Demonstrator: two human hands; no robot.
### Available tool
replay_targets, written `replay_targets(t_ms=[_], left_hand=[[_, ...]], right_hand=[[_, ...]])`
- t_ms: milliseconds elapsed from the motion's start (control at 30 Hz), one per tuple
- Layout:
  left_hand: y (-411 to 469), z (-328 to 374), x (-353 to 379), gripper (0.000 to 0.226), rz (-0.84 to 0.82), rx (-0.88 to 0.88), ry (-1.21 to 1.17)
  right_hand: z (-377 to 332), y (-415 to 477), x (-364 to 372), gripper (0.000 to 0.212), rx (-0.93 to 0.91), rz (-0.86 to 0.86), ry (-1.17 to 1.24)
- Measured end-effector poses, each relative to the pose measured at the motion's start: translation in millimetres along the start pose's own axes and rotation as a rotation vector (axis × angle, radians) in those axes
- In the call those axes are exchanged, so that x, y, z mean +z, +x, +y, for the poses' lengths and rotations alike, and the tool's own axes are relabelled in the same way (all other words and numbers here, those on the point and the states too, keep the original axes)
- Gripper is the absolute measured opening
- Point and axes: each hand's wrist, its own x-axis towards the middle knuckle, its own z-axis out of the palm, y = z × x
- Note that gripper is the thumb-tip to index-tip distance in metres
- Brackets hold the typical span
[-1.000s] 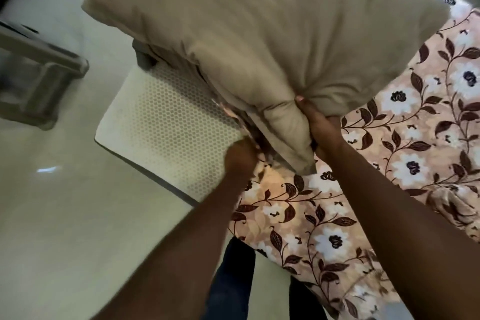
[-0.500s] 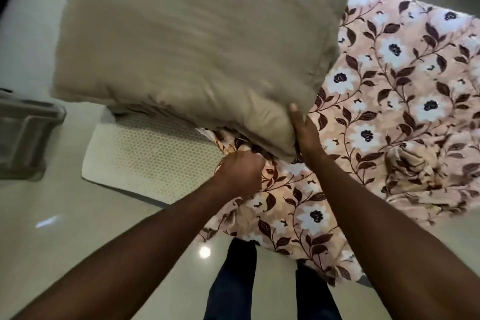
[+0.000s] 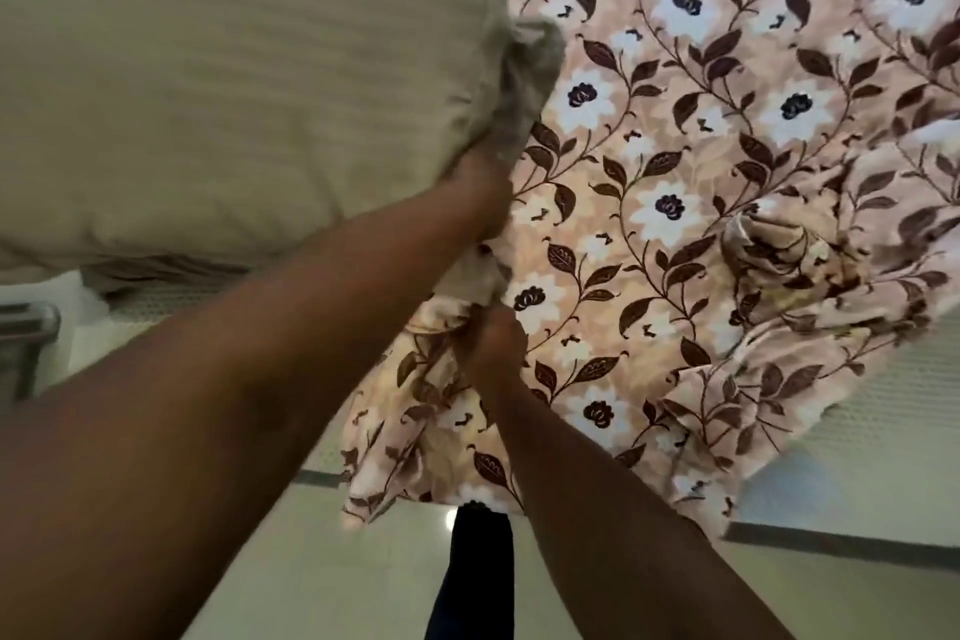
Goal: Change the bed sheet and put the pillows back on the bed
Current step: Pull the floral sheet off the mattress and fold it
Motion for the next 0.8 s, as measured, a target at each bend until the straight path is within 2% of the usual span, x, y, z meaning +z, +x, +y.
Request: replay_targets(t_ms=[100, 233, 400, 500, 567, 700, 767, 800], left_hand=[[-18, -1, 18, 0.06, 0.046, -0.045, -0.122], [-43, -1, 2, 0.055, 0.062, -0.026, -0.116], [-37, -15, -14, 0.035, 0.003, -0.015, -0.189], [-35, -13, -11, 0.034, -0.04, 0.009, -0.137], [-30, -8, -22, 0.034, -0.075, 0.026, -0.094], [-1, 0, -75, 0.028, -0.079, 0.024, -0.133], [19, 0, -96, 0.029, 0.0, 0.006, -0.146], [30, -1, -102, 0.03, 0.034, -0.008, -0.135]], right_hand=[[27, 34, -48, 0.016, 0.078, 0.031, 0.102], [35, 88, -127, 0.019, 0.055, 0.13, 0.065], [102, 128, -213, 0.022, 0.305, 0.294, 0.053], [118, 137, -233, 0.019, 0.309, 0.291, -0.02], [107, 143, -232, 0.026, 0.251, 0.205, -0.125], [67, 154, -221, 0.075, -0.066, 0.066, -0.201], [42, 154, -202, 0.077, -0.233, -0.066, -0.261], [35, 153, -189, 0.066, -0.281, -0.129, -0.279]])
